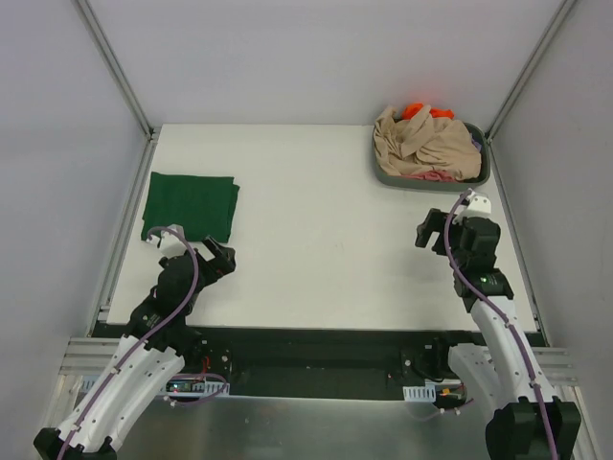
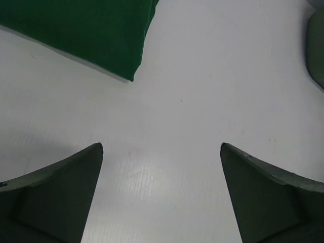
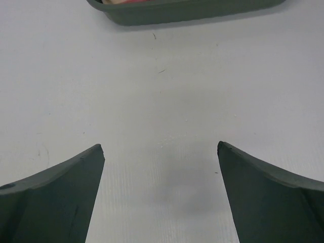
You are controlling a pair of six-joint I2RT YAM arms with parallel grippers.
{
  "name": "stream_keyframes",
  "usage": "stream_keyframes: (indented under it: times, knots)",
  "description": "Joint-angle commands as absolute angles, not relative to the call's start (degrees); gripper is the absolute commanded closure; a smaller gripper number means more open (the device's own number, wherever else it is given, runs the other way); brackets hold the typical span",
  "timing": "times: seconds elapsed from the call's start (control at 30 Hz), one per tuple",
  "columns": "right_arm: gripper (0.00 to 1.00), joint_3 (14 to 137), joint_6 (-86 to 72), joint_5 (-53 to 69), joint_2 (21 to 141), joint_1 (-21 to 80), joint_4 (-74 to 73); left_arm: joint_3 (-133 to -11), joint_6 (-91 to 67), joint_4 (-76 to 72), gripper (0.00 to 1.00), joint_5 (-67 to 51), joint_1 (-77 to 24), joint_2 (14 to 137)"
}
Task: Fold and stack the t-shirts
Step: Grab crumpled tshirt from bin with the right arm
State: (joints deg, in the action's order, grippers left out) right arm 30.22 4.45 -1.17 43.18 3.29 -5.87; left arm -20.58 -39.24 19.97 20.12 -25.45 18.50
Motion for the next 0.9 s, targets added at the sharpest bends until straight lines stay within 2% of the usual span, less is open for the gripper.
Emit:
stream_keyframes:
  times: [0.0,0.33,0.47,0.57,0.7,0.87]
  knots:
    - [0.04,32.6,2.03,1.41,44.12,3.34,-3.07,-19.86,-39.55,19.25,0.01,20.92,-25.4,17.75]
    - [0.04,31.38,-3.16,0.35,45.17,3.34,2.01,-19.51,-39.73,19.25,0.01,20.48,-25.4,17.84]
    - [0.04,34.27,-3.87,0.87,50.26,3.25,3.78,-19.34,-39.81,19.25,0.01,20.04,-25.4,17.93]
    - [0.04,41.37,-4.22,0.36,57.1,3.25,1.94,-19.33,-40.52,19.25,0.01,20.48,-25.4,19.15]
    - [0.04,52.88,-5.01,-6.66,68.26,2.82,-1.84,-20.3,-39.73,19.25,0.01,19.34,-25.4,21.53]
    - [0.04,70.18,-2.73,-11.42,85.75,1.15,-4.47,-20.48,-39.81,19.25,0.01,19.6,-25.4,22.59]
